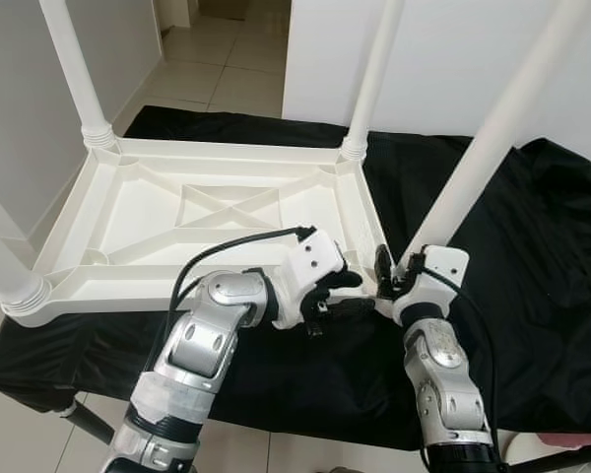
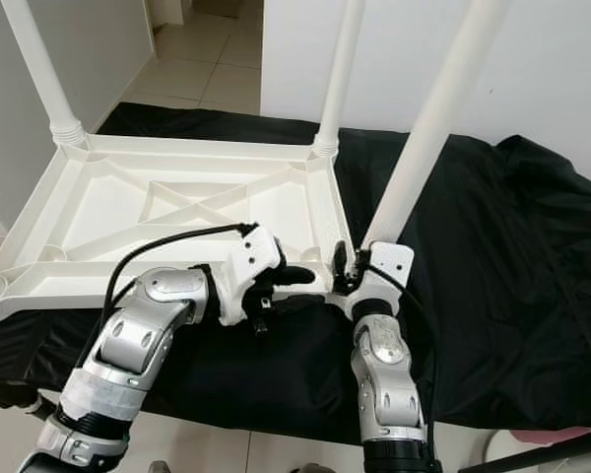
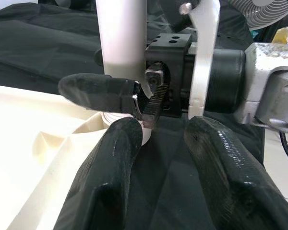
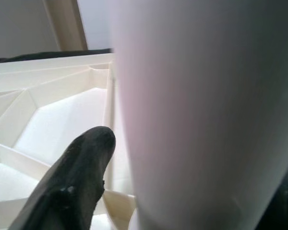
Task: Building children table
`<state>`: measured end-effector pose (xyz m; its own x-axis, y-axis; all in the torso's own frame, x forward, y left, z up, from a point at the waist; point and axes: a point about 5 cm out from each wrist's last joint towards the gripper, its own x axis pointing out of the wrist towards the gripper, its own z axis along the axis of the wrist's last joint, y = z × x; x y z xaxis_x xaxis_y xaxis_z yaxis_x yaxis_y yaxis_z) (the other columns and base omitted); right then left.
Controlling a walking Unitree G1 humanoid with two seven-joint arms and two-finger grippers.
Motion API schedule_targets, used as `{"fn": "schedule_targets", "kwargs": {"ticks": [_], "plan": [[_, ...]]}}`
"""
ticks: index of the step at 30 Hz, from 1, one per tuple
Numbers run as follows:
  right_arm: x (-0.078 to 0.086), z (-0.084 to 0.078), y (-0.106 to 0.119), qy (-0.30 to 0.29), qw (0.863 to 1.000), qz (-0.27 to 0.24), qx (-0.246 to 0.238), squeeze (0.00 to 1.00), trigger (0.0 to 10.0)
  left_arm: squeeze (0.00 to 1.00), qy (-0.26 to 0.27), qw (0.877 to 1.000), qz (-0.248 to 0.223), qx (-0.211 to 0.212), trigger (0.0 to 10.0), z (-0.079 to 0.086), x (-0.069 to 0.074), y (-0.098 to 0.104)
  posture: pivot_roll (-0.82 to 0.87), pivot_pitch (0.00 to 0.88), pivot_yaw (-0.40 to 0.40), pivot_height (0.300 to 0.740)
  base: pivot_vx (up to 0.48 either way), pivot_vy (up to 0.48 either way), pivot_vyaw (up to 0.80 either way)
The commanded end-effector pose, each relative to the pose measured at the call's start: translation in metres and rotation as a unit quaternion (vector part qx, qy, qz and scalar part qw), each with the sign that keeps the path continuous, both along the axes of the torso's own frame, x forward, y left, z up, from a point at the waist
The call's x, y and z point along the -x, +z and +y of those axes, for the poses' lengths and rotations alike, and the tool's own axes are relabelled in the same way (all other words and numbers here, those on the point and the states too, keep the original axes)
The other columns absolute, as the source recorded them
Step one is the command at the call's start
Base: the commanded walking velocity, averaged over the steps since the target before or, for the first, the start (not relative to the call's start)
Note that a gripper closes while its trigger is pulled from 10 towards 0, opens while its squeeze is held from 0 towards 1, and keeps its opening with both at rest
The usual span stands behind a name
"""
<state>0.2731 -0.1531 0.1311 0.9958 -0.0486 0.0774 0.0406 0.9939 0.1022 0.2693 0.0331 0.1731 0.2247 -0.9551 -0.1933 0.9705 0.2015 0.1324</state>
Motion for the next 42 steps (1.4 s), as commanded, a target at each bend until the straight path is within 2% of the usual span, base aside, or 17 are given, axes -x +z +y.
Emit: {"fn": "schedule_targets", "kwargs": {"ticks": [1, 6, 7, 9, 10, 13, 14, 19, 20, 22, 26, 31, 33, 38, 39, 41, 42], "plan": [[0.002, -0.003, 0.002, 0.005, 1.000, -0.010, -0.006, 1.00, 10.0, 0.00, 0.078, 0.997, -0.019, 0.005, 10.0, 0.000, -0.007, 0.001, -0.06, 0.000, -0.039, 0.740, 0.000, 0.000, 0.00], [0.007, -0.017, 0.003, 0.048, 0.998, -0.033, 0.002, 1.00, 10.0, 0.00, 0.123, 0.992, -0.030, 0.006, 10.0, 0.007, -0.016, -0.001, -0.07, 0.000, -0.033, 0.740, 0.000, 0.000, 0.00], [0.008, -0.018, 0.000, 0.052, 0.998, -0.031, 0.004, 0.37, 10.0, 0.00, 0.132, 0.991, -0.035, 0.007, 10.0, 0.007, -0.017, -0.003, -0.07, 0.000, -0.035, 0.740, 0.000, 0.000, 0.00], [0.008, -0.020, -0.002, 0.054, 0.998, -0.029, 0.005, 0.37, 10.0, 0.00, 0.138, 0.990, -0.039, 0.007, 10.0, 0.008, -0.018, -0.004, -0.07, 0.000, -0.034, 0.740, 0.000, 0.000, 0.00], [0.009, -0.021, -0.004, 0.066, 0.997, -0.026, 0.012, 0.00, 10.0, 0.00, 0.147, 0.988, -0.047, 0.005, 10.0, 0.007, -0.018, -0.007, -0.08, 0.000, -0.027, 0.740, 0.000, 0.000, 0.00], [0.010, -0.023, -0.006, 0.078, 0.997, -0.023, 0.018, 0.00, 10.0, 0.00, 0.150, 0.988, -0.042, 0.010, 10.0, 0.006, -0.017, -0.008, -0.08, 0.000, -0.030, 0.740, 0.000, 0.000, 0.00], [0.010, -0.027, -0.009, 0.110, 0.993, -0.022, 0.043, 0.00, 10.0, 0.00, 0.152, 0.987, -0.039, 0.021, 10.0, 0.005, -0.016, -0.010, -0.09, 0.000, -0.022, 0.740, 0.000, 0.000, 0.00], [0.008, -0.031, -0.011, 0.128, 0.990, -0.020, 0.054, 0.00, 10.0, 0.00, 0.157, 0.986, -0.046, 0.016, 10.0, 0.004, -0.016, -0.014, -0.08, 0.000, -0.023, 0.740, 0.000, 0.000, 0.00], [0.004, -0.037, -0.009, 0.163, 0.985, -0.021, 0.060, 0.00, 10.0, 0.00, 0.160, 0.986, -0.047, 0.017, 10.0, 0.004, -0.016, -0.017, -0.09, 0.000, -0.018, 0.740, 0.000, 0.000, 0.00], [0.004, -0.037, -0.009, 0.163, 0.985, -0.021, 0.060, 0.00, 10.0, 0.00, 0.160, 0.986, -0.047, 0.017, 10.0, 0.004, -0.016, -0.017, -0.09, 0.000, -0.018, 0.740, 0.000, 0.000, 0.00], [-0.008, -0.048, -0.006, 0.221, 0.971, -0.021, 0.084, 0.00, 10.0, 0.00, 0.143, 0.988, -0.049, 0.032, 10.0, -0.001, -0.009, -0.020, -0.09, 0.000, -0.010, 0.740, 0.000, 0.000, 0.00], [-0.017, -0.045, -0.008, 0.263, 0.959, -0.013, 0.104, 0.00, 10.0, 0.00, 0.118, 0.992, -0.044, 0.029, 10.0, -0.006, -0.002, -0.023, -0.08, 0.000, -0.001, 0.740, 0.000, 0.000, 0.00], [-0.024, -0.041, -0.009, 0.301, 0.947, -0.006, 0.115, 0.00, 10.0, 0.00, 0.095, 0.995, -0.033, 0.026, 10.0, -0.011, 0.004, -0.026, -0.08, 0.000, 0.002, 0.740, 0.000, 0.000, 0.00], [-0.031, -0.039, -0.008, 0.322, 0.939, -0.004, 0.122, 0.00, 10.0, 0.00, 0.076, 0.996, -0.030, 0.022, 10.0, -0.014, 0.008, -0.028, -0.08, 0.000, -0.002, 0.740, 0.000, 0.000, 0.00], [-0.033, -0.040, -0.007, 0.320, 0.939, -0.004, 0.122, 0.00, 5.3, 0.00, 0.073, 0.997, -0.027, 0.023, 10.0, -0.014, 0.009, -0.028, -0.08, 0.000, -0.004, 0.740, 0.000, 0.000, 0.00], [-0.033, -0.040, -0.007, 0.320, 0.939, -0.004, 0.122, 0.00, 5.3, 0.00, 0.073, 0.997, -0.027, 0.023, 10.0, -0.014, 0.009, -0.028, -0.08, 0.000, -0.004, 0.740, 0.000, 0.000, 0.00], [-0.035, -0.042, -0.007, 0.319, 0.940, -0.005, 0.121, 0.00, 1.9, 0.00, 0.072, 0.997, -0.026, 0.024, 10.0, -0.014, 0.009, -0.028, -0.08, 0.000, -0.004, 0.740, 0.000, 0.000, 0.00]]}}
